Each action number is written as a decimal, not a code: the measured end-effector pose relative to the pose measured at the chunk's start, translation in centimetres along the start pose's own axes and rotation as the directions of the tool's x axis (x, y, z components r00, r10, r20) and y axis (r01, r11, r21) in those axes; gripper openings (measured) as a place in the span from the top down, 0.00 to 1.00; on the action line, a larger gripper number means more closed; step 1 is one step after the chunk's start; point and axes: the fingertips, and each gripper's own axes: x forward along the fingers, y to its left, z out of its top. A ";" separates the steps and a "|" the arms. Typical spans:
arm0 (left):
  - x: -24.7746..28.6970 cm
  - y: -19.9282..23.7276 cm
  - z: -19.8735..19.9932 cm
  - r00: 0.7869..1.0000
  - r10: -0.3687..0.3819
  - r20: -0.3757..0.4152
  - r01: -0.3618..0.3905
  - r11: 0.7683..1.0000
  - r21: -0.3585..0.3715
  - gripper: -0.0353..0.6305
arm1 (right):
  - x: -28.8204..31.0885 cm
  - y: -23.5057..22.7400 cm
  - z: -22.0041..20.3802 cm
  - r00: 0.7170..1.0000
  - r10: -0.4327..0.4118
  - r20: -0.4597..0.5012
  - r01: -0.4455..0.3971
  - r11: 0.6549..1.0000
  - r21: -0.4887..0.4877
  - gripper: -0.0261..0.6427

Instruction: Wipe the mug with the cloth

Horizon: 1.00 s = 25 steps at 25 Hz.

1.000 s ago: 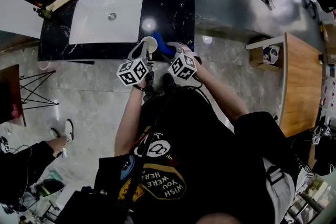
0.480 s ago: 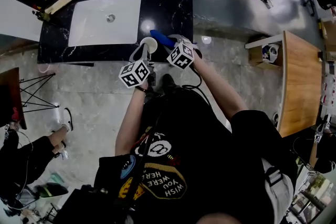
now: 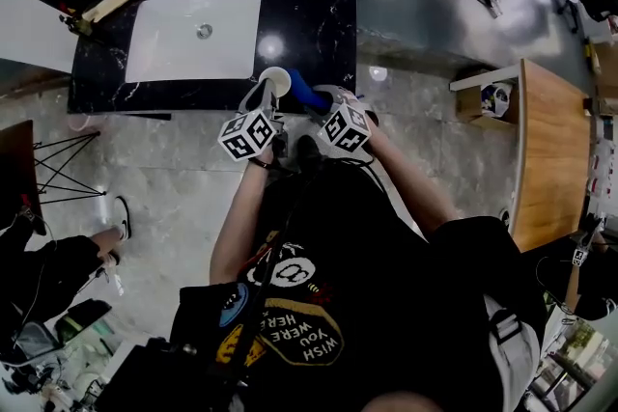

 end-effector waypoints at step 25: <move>-0.7 -0.8 -0.4 0.999 -0.046 -0.006 0.046 0.999 -0.005 0.94 | -1.5 0.5 1.5 0.996 0.039 0.081 -0.047 0.994 0.098 0.78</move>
